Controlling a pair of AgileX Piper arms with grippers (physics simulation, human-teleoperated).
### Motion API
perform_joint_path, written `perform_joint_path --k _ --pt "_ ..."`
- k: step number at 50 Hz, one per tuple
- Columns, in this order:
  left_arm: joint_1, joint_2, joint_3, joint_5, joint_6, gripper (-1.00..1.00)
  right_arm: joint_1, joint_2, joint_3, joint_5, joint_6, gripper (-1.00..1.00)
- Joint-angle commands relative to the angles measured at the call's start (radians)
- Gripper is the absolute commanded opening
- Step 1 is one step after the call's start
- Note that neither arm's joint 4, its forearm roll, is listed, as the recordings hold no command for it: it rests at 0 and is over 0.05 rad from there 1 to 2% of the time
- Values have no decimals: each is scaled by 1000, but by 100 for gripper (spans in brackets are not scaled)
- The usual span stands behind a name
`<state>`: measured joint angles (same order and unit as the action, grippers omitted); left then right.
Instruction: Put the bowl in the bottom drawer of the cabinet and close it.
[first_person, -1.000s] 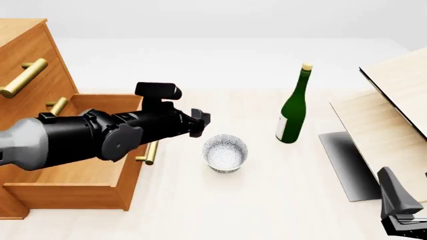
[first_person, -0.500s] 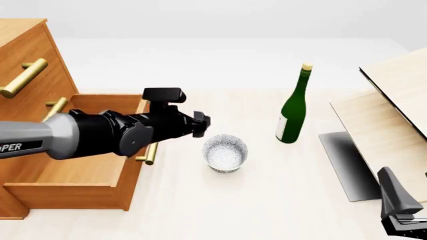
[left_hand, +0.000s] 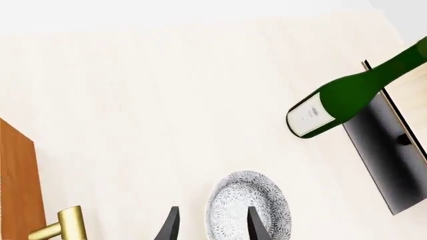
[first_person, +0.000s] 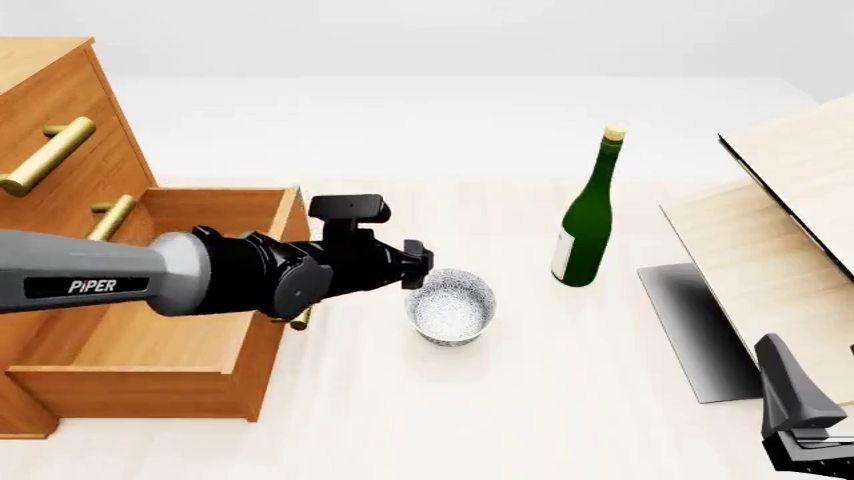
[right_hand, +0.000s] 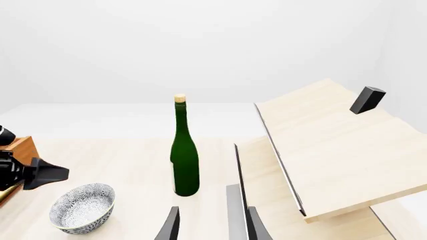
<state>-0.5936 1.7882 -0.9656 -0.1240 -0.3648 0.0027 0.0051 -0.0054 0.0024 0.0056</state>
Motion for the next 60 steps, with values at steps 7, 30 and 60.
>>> perform_joint_path --k 7,30,60 --pt "-21 69 -12 -13 -50 100 0 0 0 0 0 100" --pt "-23 159 -60 -11 -71 100 0 0 0 0 0 100" --pt "-21 224 -70 -17 -61 100 0 0 0 0 0 100"
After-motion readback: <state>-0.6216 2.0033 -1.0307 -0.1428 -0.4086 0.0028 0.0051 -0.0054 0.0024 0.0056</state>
